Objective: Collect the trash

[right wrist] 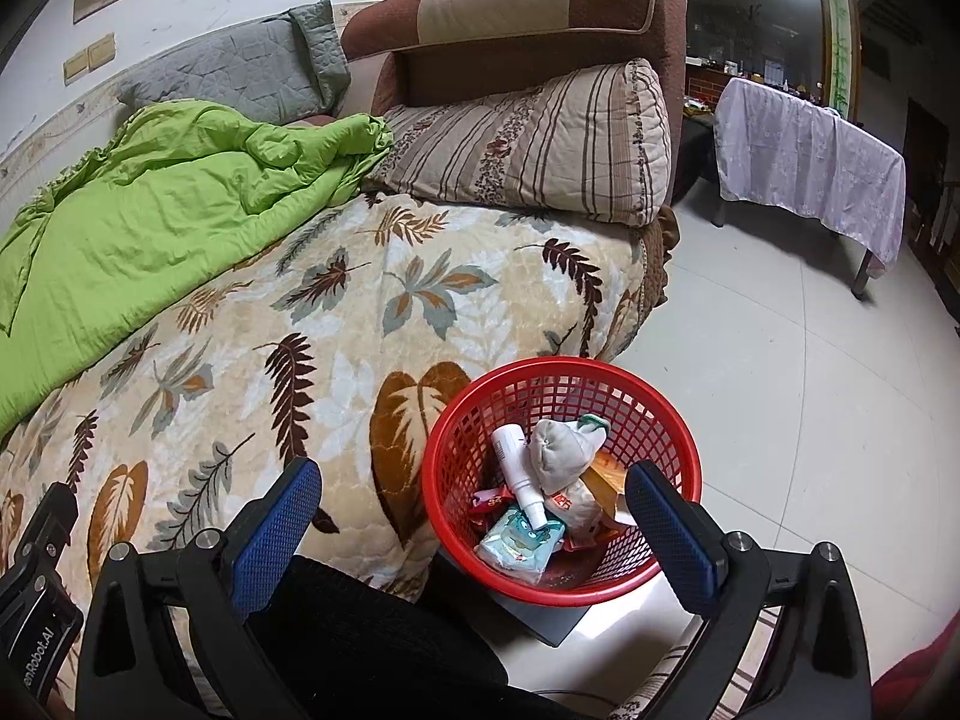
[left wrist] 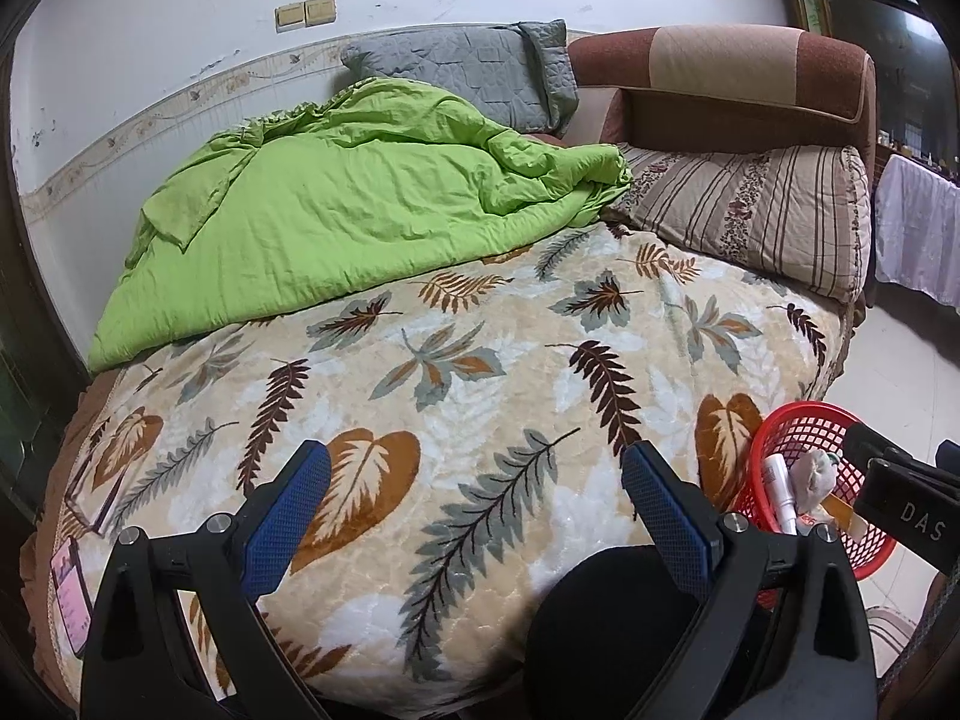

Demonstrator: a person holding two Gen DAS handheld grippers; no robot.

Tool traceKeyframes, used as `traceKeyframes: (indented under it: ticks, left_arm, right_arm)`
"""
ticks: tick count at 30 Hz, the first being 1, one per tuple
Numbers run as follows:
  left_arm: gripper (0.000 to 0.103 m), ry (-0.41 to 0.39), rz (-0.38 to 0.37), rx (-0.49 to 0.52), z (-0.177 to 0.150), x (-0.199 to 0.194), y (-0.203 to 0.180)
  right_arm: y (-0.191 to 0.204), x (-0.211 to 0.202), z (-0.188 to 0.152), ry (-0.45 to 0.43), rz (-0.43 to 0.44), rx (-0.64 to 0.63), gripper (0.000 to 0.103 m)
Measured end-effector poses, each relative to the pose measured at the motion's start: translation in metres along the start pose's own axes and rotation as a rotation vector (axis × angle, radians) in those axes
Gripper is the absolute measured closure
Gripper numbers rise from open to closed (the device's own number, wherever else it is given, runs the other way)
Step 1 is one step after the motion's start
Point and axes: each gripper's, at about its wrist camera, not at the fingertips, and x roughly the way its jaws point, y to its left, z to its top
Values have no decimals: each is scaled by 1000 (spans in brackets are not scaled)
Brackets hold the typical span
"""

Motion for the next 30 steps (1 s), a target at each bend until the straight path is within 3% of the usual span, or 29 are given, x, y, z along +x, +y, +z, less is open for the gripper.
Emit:
traceKeyframes:
  ticks: [30]
  left_arm:
    - [6,13,-7,7,-2,6,-14]
  right_arm:
    - [-6,13,-1,25,-7,2,1]
